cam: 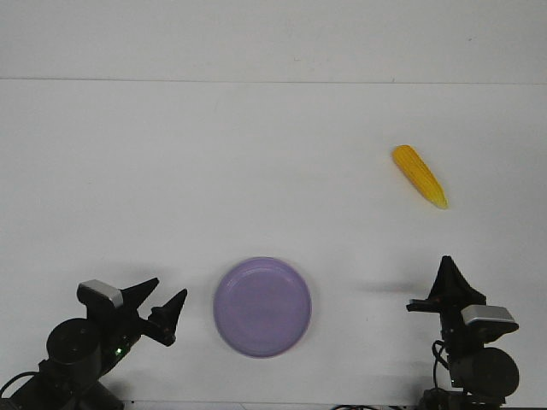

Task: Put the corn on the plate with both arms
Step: 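Release the plate and pull the left gripper back, then reach the right gripper to the yellow corn cob and grasp it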

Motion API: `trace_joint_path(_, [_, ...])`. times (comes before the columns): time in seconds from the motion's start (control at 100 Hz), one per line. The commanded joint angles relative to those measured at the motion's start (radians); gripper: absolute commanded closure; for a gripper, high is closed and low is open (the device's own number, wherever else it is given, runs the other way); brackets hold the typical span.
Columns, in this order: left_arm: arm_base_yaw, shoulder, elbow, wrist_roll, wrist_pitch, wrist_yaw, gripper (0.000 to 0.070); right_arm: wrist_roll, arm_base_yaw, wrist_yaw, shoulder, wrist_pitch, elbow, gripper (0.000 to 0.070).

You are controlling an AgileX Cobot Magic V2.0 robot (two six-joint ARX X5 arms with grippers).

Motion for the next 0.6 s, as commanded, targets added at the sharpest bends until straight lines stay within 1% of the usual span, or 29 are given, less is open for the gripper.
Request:
trace_joint_path(0.0, [-0.005,-0.006,0.008,0.016,0.001,-0.005,0.0237,-0.046,0.0,0.019,0.086,-0.022,0.083,0.0373])
trace_joint_path(0.04, [-0.005,-0.01,0.008,0.016,0.007,-0.005,0.0237,-0.074,0.0,0.023,0.161,-0.039,0.137,0.0214])
trace_joint_path(0.06, [-0.005,-0.01,0.008,0.016,0.008,-0.005,0.0237,-0.087,0.0,0.022,0.2,-0.047,0.165,0.0169])
trace_joint_path(0.08, [-0.005,-0.009,0.008,0.016,0.01,-0.005,0.0237,-0.1,0.0,0.021,0.244,-0.056,0.194,0.0152])
trace_joint_path(0.31, [-0.005,0.002,0.008,0.02,0.01,-0.005,0.0237,-0.298,0.0,0.014,0.82,-0.189,0.563,0.0153])
trace_joint_path(0.38, [-0.005,0.001,0.008,0.02,0.01,-0.005,0.0237,-0.356,-0.001,0.026,1.003,-0.24,0.69,0.0153])
trace_joint_path(0.59, [-0.005,0.001,0.008,0.021,0.01,-0.005,0.0237,-0.442,-0.013,0.03,1.482,-0.464,1.088,0.0149])
